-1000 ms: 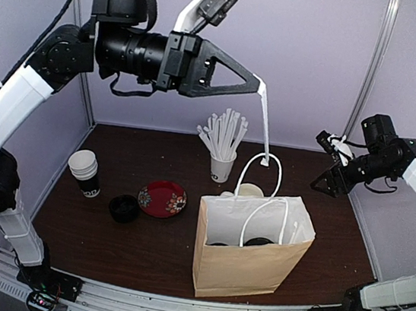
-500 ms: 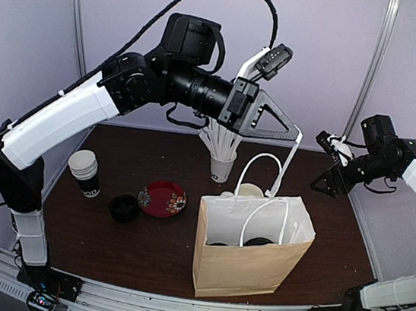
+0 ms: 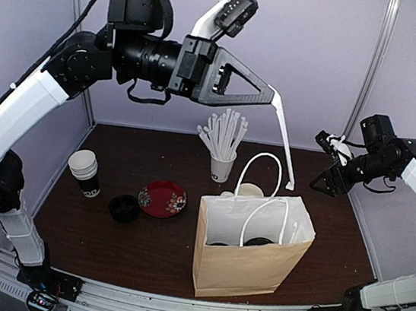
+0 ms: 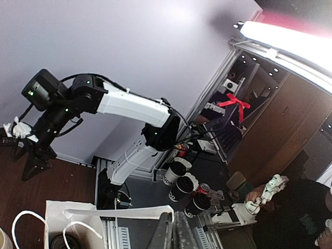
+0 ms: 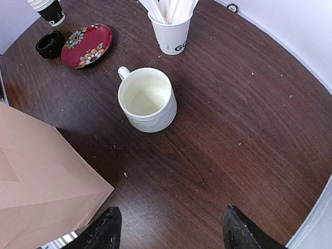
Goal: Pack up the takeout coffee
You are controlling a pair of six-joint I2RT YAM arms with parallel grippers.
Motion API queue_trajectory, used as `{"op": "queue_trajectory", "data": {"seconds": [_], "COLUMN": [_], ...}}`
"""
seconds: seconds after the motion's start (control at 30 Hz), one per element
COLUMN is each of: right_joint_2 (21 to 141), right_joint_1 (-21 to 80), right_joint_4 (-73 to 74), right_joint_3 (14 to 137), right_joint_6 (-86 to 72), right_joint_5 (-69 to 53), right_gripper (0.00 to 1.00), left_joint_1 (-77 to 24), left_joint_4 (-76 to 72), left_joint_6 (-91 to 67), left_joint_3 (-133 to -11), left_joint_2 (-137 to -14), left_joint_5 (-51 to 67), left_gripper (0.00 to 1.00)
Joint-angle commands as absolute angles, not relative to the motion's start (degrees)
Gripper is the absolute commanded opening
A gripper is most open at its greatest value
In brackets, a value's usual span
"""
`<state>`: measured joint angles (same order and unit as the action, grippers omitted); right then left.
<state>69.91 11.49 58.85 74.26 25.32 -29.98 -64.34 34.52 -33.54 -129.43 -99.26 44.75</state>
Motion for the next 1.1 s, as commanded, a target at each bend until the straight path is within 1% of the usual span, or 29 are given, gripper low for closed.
{"op": "queue_trajectory", "data": {"seconds": [0.0,0.5,0.73,0.87,1.07], "right_joint_2": [70.6,69.5,69.5,69.6,69.8], "right_joint_1": [11.2,11.2,11.2,11.2,11.2], "right_joint_4": [58.3,58.2,58.1,58.1,58.0], "right_joint_3": [75.0,74.0,74.0,74.1,73.8], "right_joint_6": [25.7,25.7,25.8,25.8,25.8], "right_joint_5": [-30.5,-30.4,-30.8,-30.9,-31.0], "right_gripper": [0.70,0.70,0.70,0.71,0.70], "left_joint_1": [-65.7,-66.4,-66.4,-66.4,-66.3], "left_joint_4": [32.0,26.2,25.4,24.2,21.8], "left_joint_6": [-33.4,-37.7,-38.3,-40.0,-41.0], "left_joint_3": [-129.1,-133.6,-135.7,-135.4,-131.8], "left_joint_2": [-98.9,-108.8,-111.2,-112.8,-113.3], "left_joint_5": [45.0,49.2,49.5,50.3,50.9], "left_gripper": [0.00,0.00,0.00,0.00,0.00]}}
